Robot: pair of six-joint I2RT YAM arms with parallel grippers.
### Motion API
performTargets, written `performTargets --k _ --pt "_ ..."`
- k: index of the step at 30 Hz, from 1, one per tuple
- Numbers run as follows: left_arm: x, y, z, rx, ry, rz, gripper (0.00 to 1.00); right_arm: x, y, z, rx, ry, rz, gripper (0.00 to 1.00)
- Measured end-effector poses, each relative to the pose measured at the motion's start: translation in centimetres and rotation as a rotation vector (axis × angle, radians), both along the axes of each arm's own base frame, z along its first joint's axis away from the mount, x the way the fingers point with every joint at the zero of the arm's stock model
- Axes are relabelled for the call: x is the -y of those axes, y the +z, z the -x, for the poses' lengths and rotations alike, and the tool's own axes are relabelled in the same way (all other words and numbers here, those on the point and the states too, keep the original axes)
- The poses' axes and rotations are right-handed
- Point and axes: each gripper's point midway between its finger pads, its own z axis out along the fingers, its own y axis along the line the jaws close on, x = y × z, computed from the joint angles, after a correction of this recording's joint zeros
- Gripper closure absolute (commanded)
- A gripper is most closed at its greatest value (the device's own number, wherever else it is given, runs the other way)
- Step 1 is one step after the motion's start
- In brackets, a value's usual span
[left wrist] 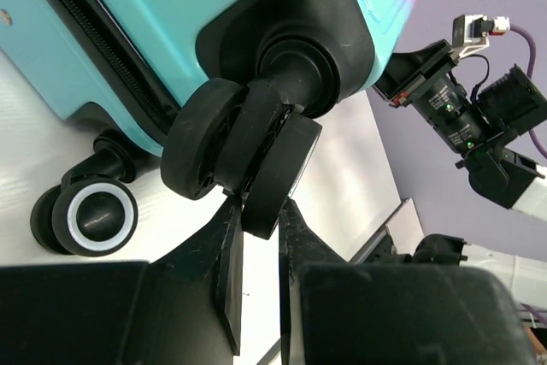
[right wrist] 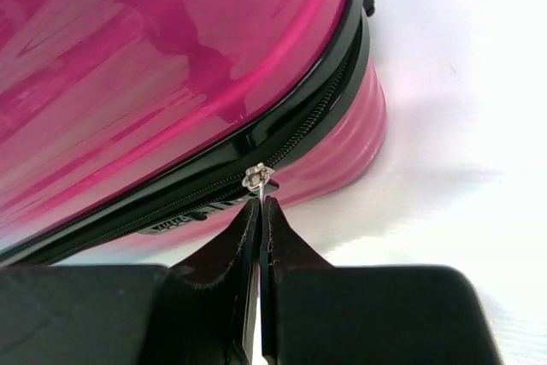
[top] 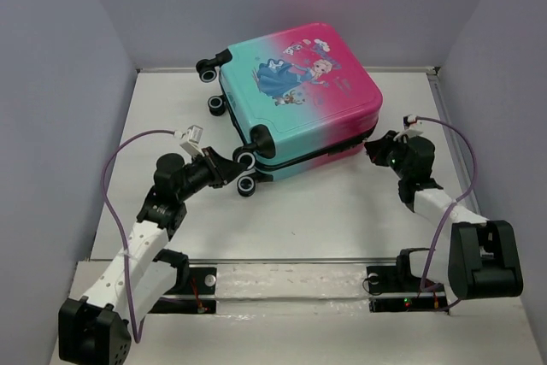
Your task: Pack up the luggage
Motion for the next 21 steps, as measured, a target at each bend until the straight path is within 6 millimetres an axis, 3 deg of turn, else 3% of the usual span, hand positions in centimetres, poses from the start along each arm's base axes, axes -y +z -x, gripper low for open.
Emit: performTargets --k 21 --pt "-2.2 1.1 -0.4 0.024 0.095 -0.057 0.94 0.0 -0.2 0.3 -0.106 -0.042 -0.027 0.93"
